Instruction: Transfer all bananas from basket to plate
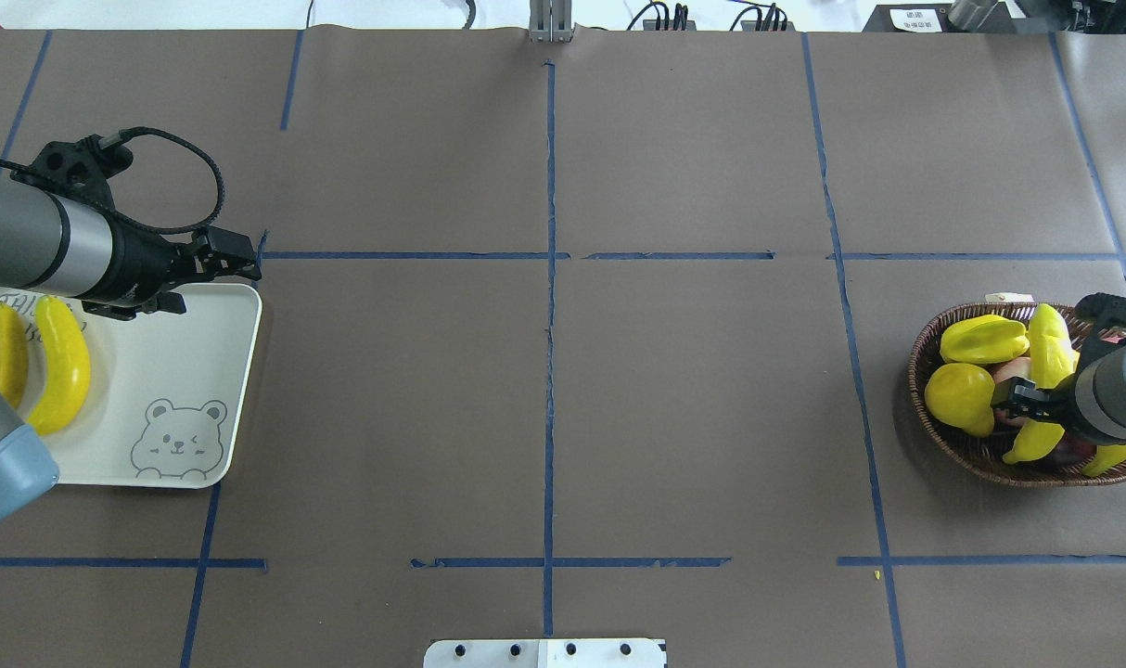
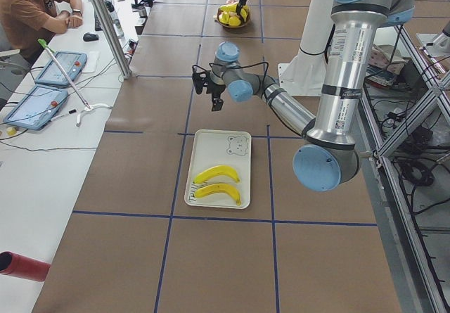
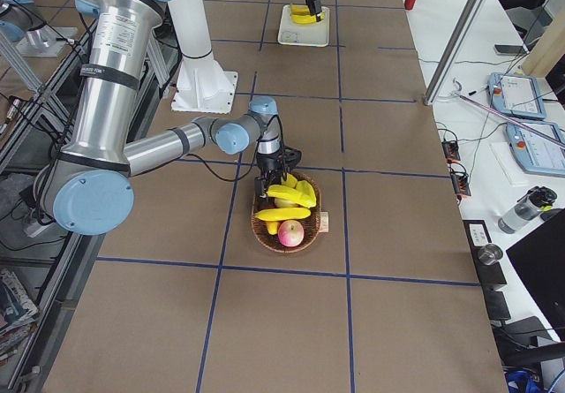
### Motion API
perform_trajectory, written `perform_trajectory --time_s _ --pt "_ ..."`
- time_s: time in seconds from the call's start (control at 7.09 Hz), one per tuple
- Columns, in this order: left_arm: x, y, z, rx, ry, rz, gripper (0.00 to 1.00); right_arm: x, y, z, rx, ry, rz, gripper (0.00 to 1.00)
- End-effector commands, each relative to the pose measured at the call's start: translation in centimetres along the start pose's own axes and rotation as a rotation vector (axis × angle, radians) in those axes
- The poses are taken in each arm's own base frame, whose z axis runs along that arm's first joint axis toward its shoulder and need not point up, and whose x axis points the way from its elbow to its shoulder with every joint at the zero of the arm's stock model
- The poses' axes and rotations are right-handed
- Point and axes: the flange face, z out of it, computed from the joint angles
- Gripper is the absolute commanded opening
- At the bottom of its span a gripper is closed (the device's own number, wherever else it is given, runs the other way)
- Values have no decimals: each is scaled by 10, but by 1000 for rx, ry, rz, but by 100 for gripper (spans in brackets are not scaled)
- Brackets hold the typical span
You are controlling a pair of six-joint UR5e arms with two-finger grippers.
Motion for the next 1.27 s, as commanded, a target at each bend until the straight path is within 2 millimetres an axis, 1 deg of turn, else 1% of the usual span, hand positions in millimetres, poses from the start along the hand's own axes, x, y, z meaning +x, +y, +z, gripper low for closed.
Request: perform_trajectory --time_s 0.0,0.14,0.28,0.42,0.56,0.71,0.85,0.99,1.13 --pt "1 0 0 0 1 1 100 -1 0 1 -1 -1 -2 31" --pt "2 1 -3 -1 6 2 100 -2 -1 -5 2 -13 -2 16" --pt "2 1 -4 -1 7 3 100 -4 1 -21 5 -41 -6 6" --pt "4 2 -5 0 11 3 100 -2 -1 -43 22 -68 3 2" --pt "4 2 -7 0 13 4 100 16 -12 -61 45 -78 42 1" --pt "4 3 -6 -3 13 4 100 23 -21 -79 68 -103 52 0" --pt "4 3 -6 -4 6 -3 99 25 -34 -101 97 -128 49 0" --pt "9 5 -8 -8 17 2 99 0 -39 -122 122 -187 18 0" --pt "30 10 -14 -53 59 19 99 -47 -45 -149 141 -287 -10 0"
